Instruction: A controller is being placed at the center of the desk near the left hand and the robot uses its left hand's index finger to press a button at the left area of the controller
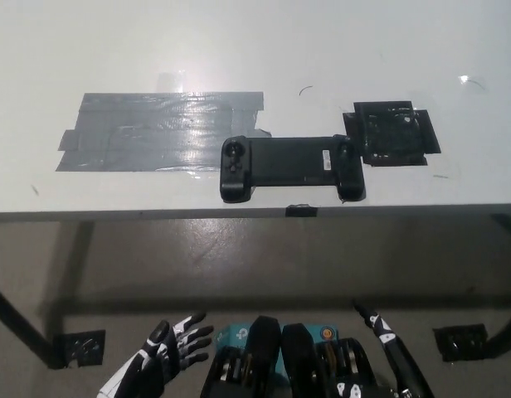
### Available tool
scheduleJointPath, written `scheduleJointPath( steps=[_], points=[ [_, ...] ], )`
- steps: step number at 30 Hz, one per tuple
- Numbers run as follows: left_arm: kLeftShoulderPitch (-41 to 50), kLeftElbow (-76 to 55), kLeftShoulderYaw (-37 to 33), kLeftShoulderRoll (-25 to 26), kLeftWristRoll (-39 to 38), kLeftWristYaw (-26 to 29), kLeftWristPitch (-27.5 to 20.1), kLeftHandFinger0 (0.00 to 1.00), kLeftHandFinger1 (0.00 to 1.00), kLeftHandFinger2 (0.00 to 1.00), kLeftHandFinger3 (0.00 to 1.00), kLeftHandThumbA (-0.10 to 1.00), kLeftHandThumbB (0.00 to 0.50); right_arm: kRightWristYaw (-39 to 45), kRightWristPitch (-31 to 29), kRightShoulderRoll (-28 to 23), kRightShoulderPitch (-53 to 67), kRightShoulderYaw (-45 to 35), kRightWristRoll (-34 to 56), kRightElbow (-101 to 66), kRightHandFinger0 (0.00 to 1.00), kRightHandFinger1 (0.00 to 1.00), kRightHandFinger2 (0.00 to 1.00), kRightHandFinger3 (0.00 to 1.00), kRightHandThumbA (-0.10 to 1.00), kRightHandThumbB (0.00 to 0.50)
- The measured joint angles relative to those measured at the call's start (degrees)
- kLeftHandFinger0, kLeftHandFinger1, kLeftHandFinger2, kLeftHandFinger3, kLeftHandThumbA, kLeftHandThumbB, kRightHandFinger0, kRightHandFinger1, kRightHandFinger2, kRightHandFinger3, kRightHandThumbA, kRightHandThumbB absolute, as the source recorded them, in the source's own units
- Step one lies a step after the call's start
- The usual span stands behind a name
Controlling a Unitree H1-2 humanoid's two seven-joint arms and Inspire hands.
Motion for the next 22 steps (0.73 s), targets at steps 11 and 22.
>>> scheduleJointPath(
  steps=[11, 22],
  points=[
    [0.0, 7.8, 0.0, -1.2, 6.5, 3.8, -9.8, 1.00, 1.00, 1.00, 1.00, 1.00, 0.352, 0.0, 0.0, 0.0, 1.1, 0.0, 0.0, 0.8, 1.00, 1.00, 1.00, 1.00, 1.00, 0.308],
    [0.0, 11.4, 0.0, -3.5, 12.6, 9.2, -19.5, 1.00, 1.00, 1.00, 1.00, 1.00, 0.328, -0.2, -0.1, 0.1, 1.2, 0.0, 0.0, 1.7, 1.00, 1.00, 1.00, 1.00, 1.00, 0.311]
  ],
)
